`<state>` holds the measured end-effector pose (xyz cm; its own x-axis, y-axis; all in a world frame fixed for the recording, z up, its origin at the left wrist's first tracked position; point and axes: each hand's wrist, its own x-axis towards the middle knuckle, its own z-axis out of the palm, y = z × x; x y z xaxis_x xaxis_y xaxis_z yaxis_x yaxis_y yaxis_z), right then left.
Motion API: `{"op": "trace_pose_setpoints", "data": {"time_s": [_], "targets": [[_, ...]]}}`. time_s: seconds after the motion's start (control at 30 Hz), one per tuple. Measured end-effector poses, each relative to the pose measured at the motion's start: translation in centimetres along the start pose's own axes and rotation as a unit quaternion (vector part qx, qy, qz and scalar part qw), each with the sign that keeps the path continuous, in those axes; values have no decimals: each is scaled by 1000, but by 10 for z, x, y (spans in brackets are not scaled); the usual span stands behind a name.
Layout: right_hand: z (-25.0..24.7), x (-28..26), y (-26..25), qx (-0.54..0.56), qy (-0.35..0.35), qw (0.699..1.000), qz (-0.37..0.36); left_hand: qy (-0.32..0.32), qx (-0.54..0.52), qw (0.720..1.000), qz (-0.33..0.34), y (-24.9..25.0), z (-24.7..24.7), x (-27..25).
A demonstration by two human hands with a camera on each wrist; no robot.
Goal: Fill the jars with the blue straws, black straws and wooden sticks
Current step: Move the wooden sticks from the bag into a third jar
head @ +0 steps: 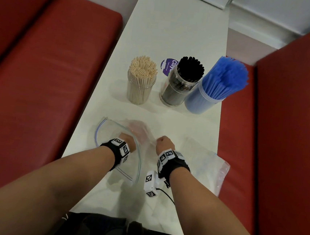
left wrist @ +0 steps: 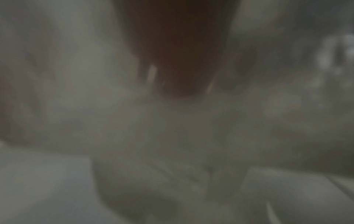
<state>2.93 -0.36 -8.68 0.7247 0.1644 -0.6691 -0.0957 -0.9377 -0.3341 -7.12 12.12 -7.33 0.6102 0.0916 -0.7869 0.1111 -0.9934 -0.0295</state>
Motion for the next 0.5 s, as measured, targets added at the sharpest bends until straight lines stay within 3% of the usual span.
{"op": "trace_pose_setpoints", "data": {"time_s": [0.07,0.23,0.3,0.37,0.5], "targets": [[4,-8,0,-35,0,999,11,-10,18,999,25,-8,3,-10],[10,-20,8,-49,24,997,50,-42,-46,998,-4,-19,10,-28],[8,-21,12,23,37,997,67,-45,-56,997,-33,-18,5,-32],[3,-22,13,124,53,987,92,-5,-140,990,-20,-8,-8,-27],[-2,-26,5,384,65,916,95,65,-262,963,-23,4,-19,-28]]}}
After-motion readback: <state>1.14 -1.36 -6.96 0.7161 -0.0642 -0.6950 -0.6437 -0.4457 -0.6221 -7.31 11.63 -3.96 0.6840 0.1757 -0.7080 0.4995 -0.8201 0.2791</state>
